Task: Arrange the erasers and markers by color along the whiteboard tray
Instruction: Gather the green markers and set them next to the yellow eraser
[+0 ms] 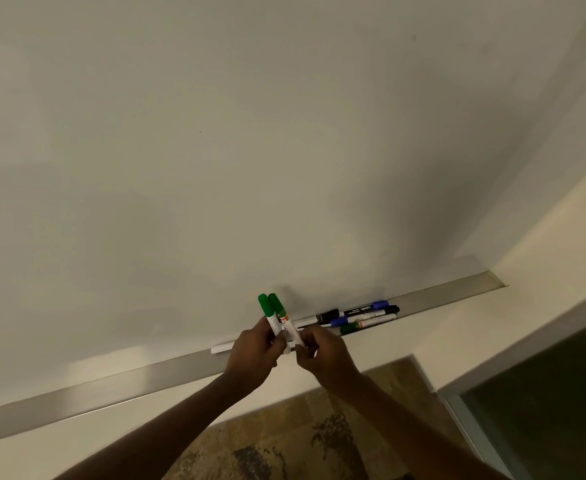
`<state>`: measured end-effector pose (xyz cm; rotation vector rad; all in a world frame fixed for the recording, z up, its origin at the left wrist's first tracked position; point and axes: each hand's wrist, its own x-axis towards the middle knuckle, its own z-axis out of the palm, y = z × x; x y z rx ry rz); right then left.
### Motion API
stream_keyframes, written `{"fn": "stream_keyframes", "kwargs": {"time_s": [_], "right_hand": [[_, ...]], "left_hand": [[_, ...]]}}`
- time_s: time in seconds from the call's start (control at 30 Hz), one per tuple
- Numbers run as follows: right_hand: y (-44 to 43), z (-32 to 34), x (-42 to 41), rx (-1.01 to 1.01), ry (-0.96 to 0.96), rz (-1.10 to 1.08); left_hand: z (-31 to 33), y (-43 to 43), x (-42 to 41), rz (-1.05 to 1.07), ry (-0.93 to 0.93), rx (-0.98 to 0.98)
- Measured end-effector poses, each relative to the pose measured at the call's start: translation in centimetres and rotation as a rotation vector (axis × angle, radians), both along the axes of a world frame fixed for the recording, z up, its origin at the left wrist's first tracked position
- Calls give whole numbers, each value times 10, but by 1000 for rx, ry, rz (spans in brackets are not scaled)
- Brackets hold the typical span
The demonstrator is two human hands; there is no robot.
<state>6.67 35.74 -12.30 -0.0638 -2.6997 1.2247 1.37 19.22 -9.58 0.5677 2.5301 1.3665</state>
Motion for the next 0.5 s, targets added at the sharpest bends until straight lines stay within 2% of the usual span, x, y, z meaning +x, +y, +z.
{"fn": "stream_keyframes", "kwargs": {"time_s": [0.2, 0.5], "right_hand": [[-11, 11, 0, -156, -33, 46], [-4, 18, 5, -218, -79, 140]], "left_hand": [[8, 1, 3, -14, -76, 217], [11, 4, -7, -86, -7, 25]]}}
